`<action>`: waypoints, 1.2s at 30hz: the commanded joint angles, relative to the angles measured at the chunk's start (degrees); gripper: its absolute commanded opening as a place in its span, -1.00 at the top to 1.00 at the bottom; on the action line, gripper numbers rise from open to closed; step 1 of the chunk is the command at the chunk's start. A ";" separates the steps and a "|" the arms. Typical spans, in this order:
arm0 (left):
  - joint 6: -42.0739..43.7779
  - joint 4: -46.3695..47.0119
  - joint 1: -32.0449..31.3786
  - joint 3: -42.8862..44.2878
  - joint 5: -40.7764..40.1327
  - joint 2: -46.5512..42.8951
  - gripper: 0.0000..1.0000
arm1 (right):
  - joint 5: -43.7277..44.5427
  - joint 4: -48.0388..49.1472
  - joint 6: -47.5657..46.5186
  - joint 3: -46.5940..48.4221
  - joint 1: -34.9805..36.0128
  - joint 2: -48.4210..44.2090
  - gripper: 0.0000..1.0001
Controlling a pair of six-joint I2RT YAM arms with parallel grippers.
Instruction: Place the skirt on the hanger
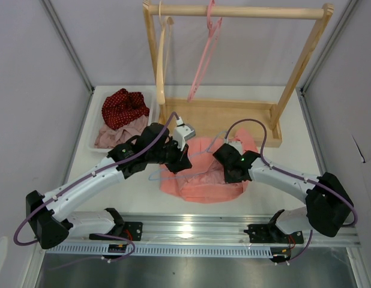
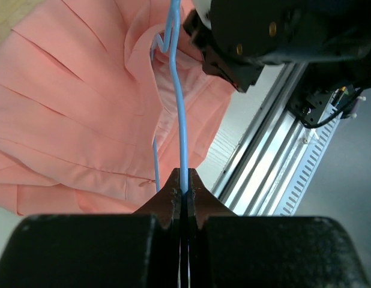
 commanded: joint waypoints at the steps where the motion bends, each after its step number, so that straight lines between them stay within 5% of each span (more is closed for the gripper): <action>1: 1.86 -0.11 0.31 2.80 3.92 -0.69 1.00 | 0.53 -1.92 -0.35 3.57 -2.63 -2.55 1.00; 19: 0.89 -3.36 0.49 2.27 3.31 -3.41 1.00 | -2.28 -1.31 -2.99 6.38 -11.43 -2.29 1.00; 36: -9.92 14.66 1.28 -7.22 9.29 -4.73 1.00 | -4.05 -1.74 -3.17 4.18 -14.94 -6.25 1.00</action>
